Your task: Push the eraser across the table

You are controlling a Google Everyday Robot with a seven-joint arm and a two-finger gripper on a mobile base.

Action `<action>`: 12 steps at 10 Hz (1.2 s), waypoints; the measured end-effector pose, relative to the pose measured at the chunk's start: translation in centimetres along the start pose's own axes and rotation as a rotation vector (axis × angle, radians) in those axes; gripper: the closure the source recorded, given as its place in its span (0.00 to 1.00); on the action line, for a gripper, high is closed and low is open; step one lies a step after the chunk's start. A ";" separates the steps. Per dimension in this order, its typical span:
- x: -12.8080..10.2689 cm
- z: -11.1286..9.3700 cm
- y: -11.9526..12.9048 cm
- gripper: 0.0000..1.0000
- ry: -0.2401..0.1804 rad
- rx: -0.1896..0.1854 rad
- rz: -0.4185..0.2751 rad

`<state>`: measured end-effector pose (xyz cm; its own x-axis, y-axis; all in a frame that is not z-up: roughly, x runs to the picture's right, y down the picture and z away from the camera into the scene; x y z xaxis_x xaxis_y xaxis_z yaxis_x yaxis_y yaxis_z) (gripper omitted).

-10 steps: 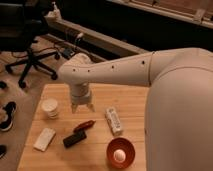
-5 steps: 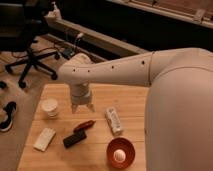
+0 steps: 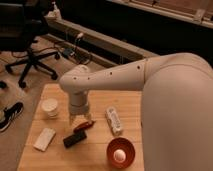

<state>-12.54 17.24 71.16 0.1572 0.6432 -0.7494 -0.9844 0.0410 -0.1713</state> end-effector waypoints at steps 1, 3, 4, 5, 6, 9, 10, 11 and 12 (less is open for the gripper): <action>1.1 1.2 0.6 0.37 0.036 -0.020 -0.017; 2.8 3.0 1.4 0.52 0.108 -0.032 -0.042; 3.9 4.1 1.8 0.62 0.157 -0.020 -0.060; 4.9 5.2 2.3 0.72 0.208 -0.004 -0.083; 5.7 6.3 3.0 0.82 0.252 0.014 -0.105; 7.2 8.9 4.9 1.00 0.336 0.050 -0.151; 7.6 9.8 5.5 1.00 0.355 0.064 -0.156; 7.9 10.6 5.8 1.00 0.368 0.079 -0.157; 8.1 11.4 5.9 1.00 0.374 0.092 -0.153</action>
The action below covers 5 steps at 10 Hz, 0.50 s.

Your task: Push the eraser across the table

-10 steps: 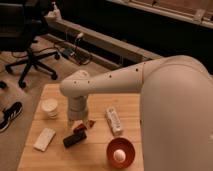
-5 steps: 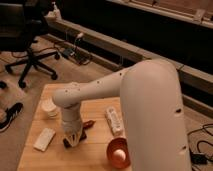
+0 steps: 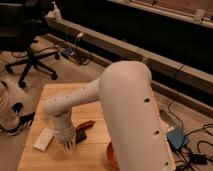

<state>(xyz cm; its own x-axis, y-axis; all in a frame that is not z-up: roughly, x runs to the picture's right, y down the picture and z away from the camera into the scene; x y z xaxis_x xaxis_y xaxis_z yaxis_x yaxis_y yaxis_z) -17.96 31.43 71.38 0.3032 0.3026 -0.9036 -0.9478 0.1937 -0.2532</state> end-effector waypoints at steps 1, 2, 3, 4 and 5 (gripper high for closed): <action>-0.3 0.8 -0.1 1.00 -0.004 0.016 0.018; -0.6 1.2 -0.2 1.00 -0.010 0.026 0.032; -0.8 1.7 -0.5 1.00 -0.018 0.036 0.050; -1.0 2.1 -0.8 1.00 -0.027 0.041 0.071; -1.3 2.3 -1.1 1.00 -0.038 0.042 0.089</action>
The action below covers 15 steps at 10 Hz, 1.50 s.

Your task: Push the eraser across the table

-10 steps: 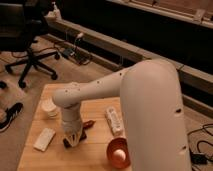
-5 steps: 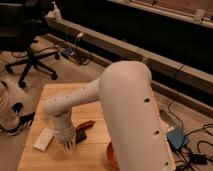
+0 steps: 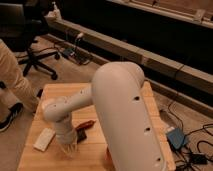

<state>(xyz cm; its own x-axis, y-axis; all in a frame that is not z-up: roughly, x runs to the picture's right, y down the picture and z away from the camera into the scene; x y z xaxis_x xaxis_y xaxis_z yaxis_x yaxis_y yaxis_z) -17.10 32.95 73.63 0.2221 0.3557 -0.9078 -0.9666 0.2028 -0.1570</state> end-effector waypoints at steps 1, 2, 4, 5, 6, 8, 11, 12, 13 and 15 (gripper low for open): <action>-0.4 0.1 -0.1 1.00 -0.013 -0.004 0.018; -0.8 0.0 -0.3 1.00 -0.028 -0.010 0.034; -1.8 -0.8 -0.6 1.00 -0.070 -0.031 0.060; -2.2 -1.1 -0.6 1.00 -0.084 -0.038 0.065; -2.6 -1.2 -0.8 1.00 -0.095 -0.040 0.069; -3.2 -0.8 -0.9 1.00 -0.103 -0.043 0.065; -4.6 -0.3 -0.6 1.00 -0.137 -0.043 0.039; -5.3 -0.6 -0.5 1.00 -0.166 -0.041 0.031; -5.9 -0.9 -0.4 1.00 -0.200 -0.034 0.028; -6.7 -1.6 -0.7 1.00 -0.253 -0.009 0.027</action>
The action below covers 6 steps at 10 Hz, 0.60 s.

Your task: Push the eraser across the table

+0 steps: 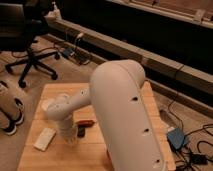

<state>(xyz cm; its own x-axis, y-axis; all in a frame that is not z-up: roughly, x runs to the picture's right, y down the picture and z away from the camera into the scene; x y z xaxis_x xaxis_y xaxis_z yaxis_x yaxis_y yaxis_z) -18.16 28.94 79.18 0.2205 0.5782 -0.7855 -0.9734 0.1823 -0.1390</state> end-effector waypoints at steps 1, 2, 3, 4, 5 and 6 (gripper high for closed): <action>-0.4 -0.2 -0.5 1.00 -0.019 0.008 0.005; -0.4 -0.3 -0.7 1.00 -0.026 0.021 0.003; -0.4 -0.2 -0.8 1.00 -0.027 0.031 -0.001; -0.4 0.0 -0.9 1.00 -0.024 0.039 -0.004; -0.7 0.0 -1.0 1.00 -0.027 0.045 -0.005; -1.1 -0.2 -1.3 1.00 -0.035 0.050 -0.006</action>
<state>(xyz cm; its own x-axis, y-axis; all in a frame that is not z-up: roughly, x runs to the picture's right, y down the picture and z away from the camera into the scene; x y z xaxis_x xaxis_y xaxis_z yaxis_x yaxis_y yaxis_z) -17.13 27.90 80.13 0.2288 0.6042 -0.7633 -0.9679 0.2248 -0.1122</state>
